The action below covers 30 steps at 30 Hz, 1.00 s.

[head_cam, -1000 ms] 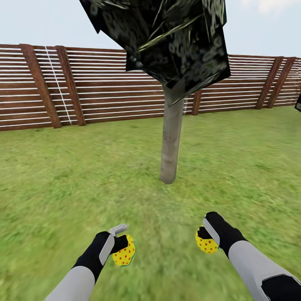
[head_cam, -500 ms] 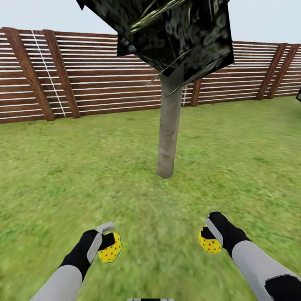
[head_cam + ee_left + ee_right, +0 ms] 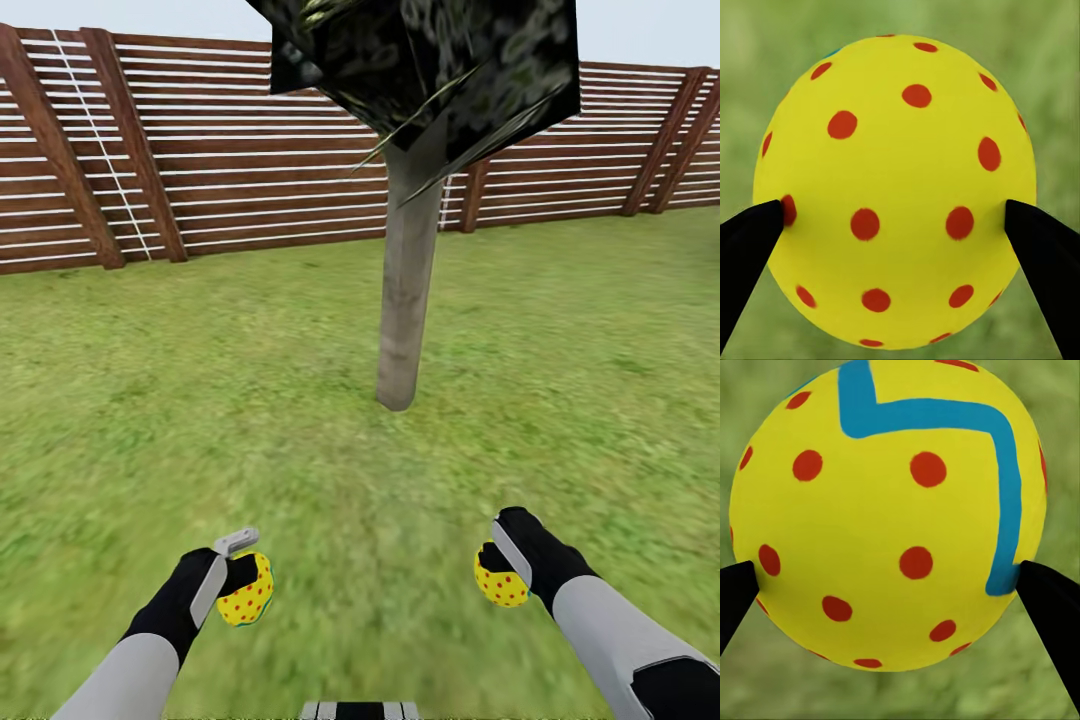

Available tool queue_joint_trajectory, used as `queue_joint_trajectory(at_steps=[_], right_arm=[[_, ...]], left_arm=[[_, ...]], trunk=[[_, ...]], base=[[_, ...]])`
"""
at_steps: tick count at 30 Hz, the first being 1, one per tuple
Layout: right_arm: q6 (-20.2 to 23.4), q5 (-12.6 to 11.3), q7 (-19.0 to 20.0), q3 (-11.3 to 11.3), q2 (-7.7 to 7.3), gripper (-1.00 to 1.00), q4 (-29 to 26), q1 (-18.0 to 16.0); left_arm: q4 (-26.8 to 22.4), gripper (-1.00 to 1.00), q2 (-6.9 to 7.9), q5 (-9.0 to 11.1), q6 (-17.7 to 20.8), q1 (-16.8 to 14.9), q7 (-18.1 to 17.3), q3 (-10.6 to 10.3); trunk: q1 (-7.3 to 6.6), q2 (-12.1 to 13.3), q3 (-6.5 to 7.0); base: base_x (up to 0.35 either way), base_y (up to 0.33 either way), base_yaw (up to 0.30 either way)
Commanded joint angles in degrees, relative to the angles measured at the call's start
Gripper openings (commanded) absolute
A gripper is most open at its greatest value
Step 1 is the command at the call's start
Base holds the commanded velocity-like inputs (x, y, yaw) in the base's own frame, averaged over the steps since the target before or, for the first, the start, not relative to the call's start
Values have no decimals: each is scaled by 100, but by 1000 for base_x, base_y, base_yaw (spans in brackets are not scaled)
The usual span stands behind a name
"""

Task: Take the three Easter eggs out of the wicker basket on the lawn in the garden, then place them on the lawn next to a single tree (choose any tree) so that all three eggs are next to the same tree and none are left in the basket.

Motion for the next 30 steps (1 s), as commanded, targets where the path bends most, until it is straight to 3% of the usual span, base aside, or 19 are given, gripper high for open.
queue_joint_trajectory(at_steps=[1, 15, 18, 30], right_arm=[[21, -59, -42, 45, -8, -100, -8, -3], [27, -59, -51, 36, -16, -100, -8, -3], [25, -60, -51, 36, -16, -100, -8, -3], [23, -63, -51, 36, -8, -100, -8, -3]], left_arm=[[-11, -100, -7, 61, 26, -2, 33, 20], [-11, -100, 62, 79, 26, -2, -3, 38], [-11, -100, 132, 81, 26, -2, -3, 43], [-11, -100, 121, 88, 26, -2, -3, 29]], trunk=[[1, -4, -28], [37, -22, -338], [45, -26, -404], [76, -43, -670]], base=[[0, 0, 0], [0, 0, 0], [0, 0, 0], [0, 0, 0]])
